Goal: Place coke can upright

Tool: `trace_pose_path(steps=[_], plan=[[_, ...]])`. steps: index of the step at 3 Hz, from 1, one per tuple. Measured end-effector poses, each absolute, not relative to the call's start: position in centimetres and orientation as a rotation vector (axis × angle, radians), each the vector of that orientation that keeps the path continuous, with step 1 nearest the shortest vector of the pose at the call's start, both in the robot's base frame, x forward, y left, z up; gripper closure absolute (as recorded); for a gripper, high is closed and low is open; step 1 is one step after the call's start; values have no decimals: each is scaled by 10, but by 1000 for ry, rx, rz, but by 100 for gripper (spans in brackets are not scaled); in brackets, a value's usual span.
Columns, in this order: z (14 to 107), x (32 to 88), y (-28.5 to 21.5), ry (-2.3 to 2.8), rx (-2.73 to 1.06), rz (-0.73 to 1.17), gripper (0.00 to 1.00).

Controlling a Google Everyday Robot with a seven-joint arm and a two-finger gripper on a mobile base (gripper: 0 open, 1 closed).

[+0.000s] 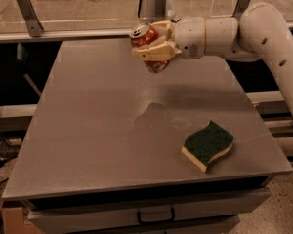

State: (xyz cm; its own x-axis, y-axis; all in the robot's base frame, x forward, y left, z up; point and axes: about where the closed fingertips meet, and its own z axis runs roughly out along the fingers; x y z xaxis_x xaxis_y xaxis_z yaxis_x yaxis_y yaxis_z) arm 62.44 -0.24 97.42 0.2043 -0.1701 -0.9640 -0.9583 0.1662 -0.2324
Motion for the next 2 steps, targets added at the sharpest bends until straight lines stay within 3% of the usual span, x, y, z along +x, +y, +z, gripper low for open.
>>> trace_pose_path(steps=[2], plan=[[955,609,-58,1156,-1189,919,100]])
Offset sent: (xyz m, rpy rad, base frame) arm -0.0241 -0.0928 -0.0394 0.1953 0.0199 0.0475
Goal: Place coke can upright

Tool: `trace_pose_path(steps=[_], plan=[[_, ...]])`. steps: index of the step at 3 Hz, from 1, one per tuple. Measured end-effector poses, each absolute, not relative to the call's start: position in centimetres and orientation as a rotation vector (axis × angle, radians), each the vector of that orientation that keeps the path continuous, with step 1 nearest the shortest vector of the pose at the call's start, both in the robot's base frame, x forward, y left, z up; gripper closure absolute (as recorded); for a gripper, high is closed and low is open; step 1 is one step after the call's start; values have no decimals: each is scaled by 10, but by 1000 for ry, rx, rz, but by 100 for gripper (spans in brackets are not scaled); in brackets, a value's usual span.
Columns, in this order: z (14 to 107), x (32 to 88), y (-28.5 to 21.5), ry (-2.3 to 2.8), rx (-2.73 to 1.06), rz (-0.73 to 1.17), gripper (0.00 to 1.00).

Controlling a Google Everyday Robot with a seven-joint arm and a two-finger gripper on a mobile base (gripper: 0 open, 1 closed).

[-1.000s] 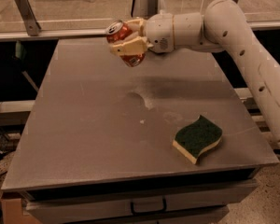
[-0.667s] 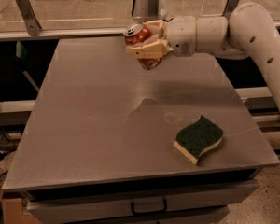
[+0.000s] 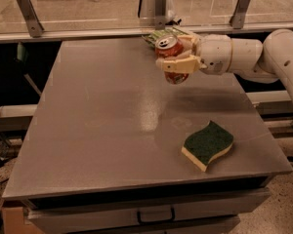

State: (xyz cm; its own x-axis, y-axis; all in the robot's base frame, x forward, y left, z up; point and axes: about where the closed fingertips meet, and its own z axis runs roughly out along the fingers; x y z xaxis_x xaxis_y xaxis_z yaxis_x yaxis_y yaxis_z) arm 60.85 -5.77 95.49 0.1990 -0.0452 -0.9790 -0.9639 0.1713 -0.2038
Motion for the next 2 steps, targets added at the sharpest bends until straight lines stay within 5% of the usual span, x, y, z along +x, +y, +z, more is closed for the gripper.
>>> trace_pose_path(steps=[1,2], plan=[[937,601,-78,1139,-1185,954,100],[920,594,-94,1162,-1158,974,84]])
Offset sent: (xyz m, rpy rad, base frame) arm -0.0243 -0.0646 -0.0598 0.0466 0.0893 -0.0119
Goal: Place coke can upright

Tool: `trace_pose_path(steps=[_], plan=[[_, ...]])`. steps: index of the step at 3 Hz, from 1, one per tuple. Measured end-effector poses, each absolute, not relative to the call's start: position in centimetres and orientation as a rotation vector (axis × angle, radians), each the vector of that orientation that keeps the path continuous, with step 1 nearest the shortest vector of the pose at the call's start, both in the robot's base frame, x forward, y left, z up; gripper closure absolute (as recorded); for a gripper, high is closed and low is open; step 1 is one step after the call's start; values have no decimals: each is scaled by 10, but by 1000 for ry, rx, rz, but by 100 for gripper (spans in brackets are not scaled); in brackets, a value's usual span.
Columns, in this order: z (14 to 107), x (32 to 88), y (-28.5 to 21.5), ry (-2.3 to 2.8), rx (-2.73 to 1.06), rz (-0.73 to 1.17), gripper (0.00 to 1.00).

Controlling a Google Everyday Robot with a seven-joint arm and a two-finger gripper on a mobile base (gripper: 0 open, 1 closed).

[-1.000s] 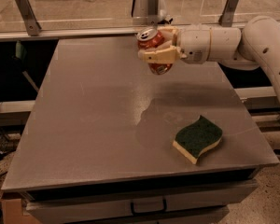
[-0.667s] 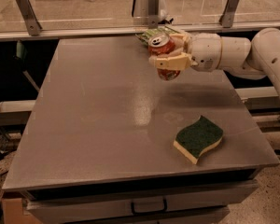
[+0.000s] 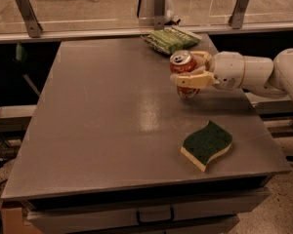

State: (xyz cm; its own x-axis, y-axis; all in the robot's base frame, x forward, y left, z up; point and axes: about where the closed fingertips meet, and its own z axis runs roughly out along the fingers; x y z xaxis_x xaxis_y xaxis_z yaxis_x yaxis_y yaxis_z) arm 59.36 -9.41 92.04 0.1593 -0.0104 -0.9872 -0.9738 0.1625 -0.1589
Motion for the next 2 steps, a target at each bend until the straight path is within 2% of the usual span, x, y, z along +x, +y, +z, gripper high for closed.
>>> trace_pose_path(steps=[2], plan=[[902,587,-112,1200,-1134,990,37]])
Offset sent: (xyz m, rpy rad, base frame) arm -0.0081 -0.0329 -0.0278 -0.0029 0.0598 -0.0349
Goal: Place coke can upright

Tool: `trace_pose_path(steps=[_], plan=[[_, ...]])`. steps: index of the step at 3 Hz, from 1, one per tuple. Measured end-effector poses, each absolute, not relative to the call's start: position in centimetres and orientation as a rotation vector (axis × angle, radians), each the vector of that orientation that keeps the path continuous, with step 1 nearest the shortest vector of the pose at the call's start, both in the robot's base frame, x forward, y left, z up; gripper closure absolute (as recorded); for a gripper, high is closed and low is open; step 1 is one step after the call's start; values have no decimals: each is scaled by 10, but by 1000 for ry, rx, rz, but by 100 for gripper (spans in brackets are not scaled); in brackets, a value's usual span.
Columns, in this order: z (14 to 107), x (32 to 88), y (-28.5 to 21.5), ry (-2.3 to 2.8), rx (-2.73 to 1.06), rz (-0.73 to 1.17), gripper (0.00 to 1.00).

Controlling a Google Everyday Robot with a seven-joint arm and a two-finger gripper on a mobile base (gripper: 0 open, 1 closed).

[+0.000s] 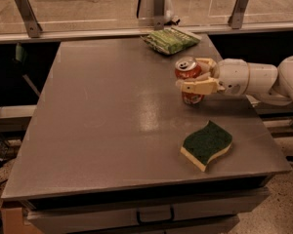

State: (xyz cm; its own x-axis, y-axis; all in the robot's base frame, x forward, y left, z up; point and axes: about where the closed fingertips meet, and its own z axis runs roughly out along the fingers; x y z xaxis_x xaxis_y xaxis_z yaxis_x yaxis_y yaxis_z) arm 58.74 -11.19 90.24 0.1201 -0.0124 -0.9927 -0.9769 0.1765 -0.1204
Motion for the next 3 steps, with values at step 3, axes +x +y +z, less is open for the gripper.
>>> trace_pose_path(steps=[3], plan=[[903,579,-129,1258,-1126,928,0]])
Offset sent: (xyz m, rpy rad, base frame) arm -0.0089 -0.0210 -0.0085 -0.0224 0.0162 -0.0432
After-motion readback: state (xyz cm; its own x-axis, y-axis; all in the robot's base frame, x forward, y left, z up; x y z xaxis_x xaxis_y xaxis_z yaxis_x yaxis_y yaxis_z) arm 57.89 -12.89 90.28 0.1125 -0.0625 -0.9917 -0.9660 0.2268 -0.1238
